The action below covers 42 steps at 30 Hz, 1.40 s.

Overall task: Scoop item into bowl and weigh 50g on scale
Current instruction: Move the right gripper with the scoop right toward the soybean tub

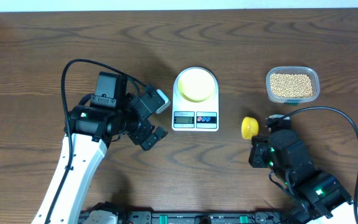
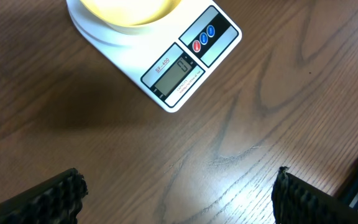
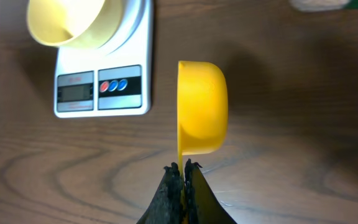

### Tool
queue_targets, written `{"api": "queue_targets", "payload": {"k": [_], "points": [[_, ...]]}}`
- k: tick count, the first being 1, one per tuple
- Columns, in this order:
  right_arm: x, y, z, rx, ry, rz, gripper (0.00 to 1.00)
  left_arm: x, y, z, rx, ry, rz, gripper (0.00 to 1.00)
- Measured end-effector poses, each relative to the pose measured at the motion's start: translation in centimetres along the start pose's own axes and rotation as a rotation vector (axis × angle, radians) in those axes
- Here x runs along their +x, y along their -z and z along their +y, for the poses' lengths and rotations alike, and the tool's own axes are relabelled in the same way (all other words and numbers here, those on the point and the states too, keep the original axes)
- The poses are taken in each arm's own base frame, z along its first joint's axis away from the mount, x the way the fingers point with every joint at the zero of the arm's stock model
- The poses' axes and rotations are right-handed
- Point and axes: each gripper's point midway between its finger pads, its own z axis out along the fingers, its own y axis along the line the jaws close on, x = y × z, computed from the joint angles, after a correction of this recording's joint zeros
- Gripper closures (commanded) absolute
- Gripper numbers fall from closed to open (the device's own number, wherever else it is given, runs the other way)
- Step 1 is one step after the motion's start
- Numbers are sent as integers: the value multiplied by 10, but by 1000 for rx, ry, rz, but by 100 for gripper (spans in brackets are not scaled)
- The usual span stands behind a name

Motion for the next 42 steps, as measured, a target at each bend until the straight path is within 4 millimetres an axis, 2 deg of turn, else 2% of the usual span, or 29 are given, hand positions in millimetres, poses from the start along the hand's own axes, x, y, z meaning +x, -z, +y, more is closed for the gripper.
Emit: {"api": "queue_targets", "payload": {"k": [5,19,33,42], "points": [[-9,6,-9,33,-26,-11,99,0,0,0,0,0,0,2],[-26,24,-11,47,-4,-23,99,0,0,0,0,0,0,2],[-28,31,-11,53,32,-15,99,0,0,0,0,0,0,2],[-39,41,-28,114,-5,-26,99,0,0,0,0,0,0,2]]}}
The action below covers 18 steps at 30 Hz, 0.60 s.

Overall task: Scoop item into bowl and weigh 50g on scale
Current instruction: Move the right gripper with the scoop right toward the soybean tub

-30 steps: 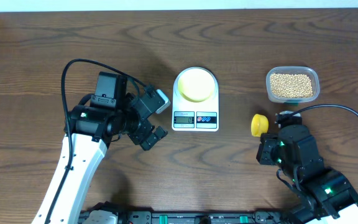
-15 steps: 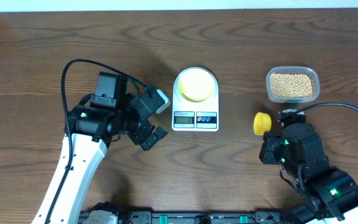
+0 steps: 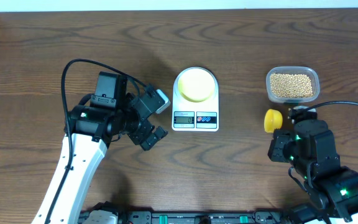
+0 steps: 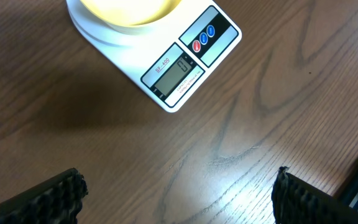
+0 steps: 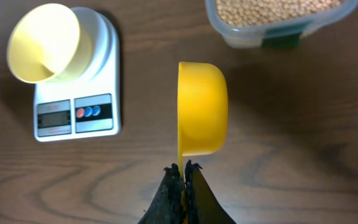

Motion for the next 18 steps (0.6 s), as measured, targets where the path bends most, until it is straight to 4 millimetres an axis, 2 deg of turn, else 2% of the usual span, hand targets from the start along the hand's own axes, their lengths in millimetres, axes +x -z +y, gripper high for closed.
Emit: {"api": "queue_targets", "payload": {"k": [18], "points": [[21,-24,-8,65,12,153,99,0,0,0,0,0,0,2]]}}
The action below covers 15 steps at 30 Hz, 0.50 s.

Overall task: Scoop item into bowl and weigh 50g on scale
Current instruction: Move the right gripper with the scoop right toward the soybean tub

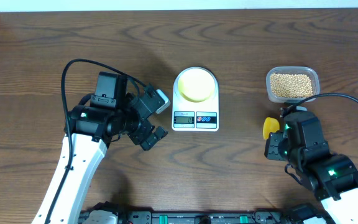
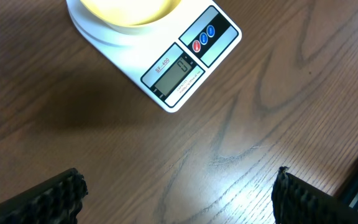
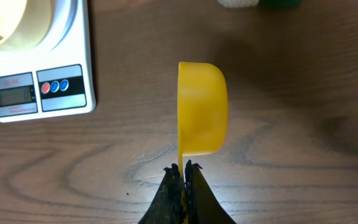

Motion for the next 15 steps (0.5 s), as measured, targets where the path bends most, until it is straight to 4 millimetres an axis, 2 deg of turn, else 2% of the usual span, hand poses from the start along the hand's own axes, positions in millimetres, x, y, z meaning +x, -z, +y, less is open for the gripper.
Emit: {"api": "queue_targets", "payload": {"k": [15], "points": [[1,-4,0,7,1,14,99,0,0,0,0,0,0,2]]}}
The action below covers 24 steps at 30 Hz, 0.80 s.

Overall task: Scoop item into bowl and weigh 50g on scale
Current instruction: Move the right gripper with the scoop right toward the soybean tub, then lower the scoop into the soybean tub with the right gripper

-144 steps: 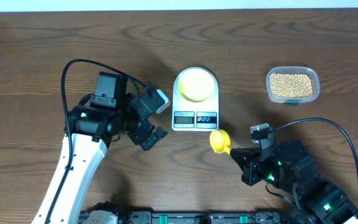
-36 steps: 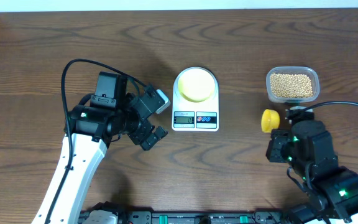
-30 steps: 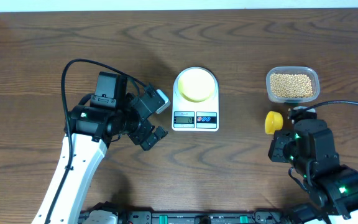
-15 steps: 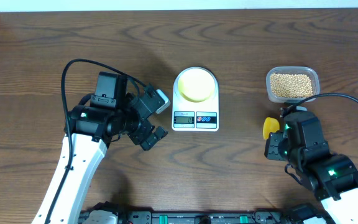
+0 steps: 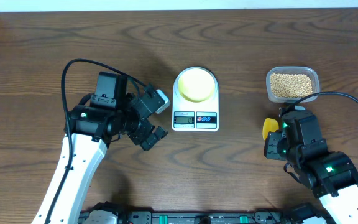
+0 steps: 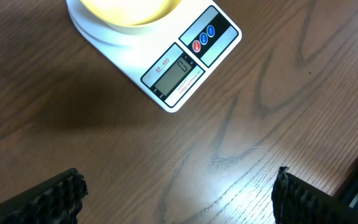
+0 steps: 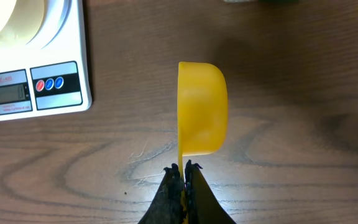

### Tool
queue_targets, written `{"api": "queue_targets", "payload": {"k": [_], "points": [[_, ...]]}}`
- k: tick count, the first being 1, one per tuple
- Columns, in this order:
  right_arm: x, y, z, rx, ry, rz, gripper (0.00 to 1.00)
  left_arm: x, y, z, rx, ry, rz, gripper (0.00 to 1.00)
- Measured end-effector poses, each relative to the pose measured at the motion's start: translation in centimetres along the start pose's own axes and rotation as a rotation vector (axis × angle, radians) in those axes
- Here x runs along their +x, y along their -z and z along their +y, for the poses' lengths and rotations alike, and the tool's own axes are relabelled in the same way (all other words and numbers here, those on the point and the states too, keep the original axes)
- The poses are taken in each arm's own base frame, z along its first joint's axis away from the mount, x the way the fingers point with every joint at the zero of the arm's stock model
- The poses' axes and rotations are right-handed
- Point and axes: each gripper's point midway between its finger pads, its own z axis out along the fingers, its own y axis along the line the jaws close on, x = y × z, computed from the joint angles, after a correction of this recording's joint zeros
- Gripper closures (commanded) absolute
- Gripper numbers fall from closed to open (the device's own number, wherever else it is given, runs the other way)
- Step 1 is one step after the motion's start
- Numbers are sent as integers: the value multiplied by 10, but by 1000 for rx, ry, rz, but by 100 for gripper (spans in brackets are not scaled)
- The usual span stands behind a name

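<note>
A yellow bowl (image 5: 195, 84) sits on the white digital scale (image 5: 195, 117) at the table's middle. My right gripper (image 7: 181, 168) is shut on the thin handle of a yellow scoop (image 7: 202, 109), held on its side above the wood; the scoop (image 5: 269, 128) hangs below the clear tub of soybeans (image 5: 292, 85) and right of the scale. My left gripper (image 6: 179, 190) stands open over bare wood, left of and below the scale (image 6: 185, 65), nothing between its fingers.
The brown wooden table (image 5: 36, 56) runs to a white wall at the back. Black cables loop over both arms. A black rail lies along the front edge.
The right gripper with the scoop has shifted very slightly nearer; the tub has dropped out of the right wrist view. The left arm is unchanged.
The right gripper held the scoop just right of the scale. Then it was further right and back, close below the soybean tub. After that it stood slightly nearer the front, where it is now. The left gripper stayed open and still throughout.
</note>
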Motion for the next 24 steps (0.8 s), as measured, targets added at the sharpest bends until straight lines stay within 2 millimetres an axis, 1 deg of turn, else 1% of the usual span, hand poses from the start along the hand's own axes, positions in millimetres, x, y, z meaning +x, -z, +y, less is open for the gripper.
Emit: {"api": "queue_targets", "payload": {"k": [9,13,16,20,24], "points": [[0,0,0,1,8,-2,99,0,0,0,0,0,0,2],[-1,5,-6,28,19,8,99,0,0,0,0,0,0,2],[-11,15,-13,60,12,-12,99,0,0,0,0,0,0,2],[-30,30,-19,85,6,-57,99,0,0,0,0,0,0,2],[-44,36,-26,120,14,-76,99,0,0,0,0,0,0,2]]}}
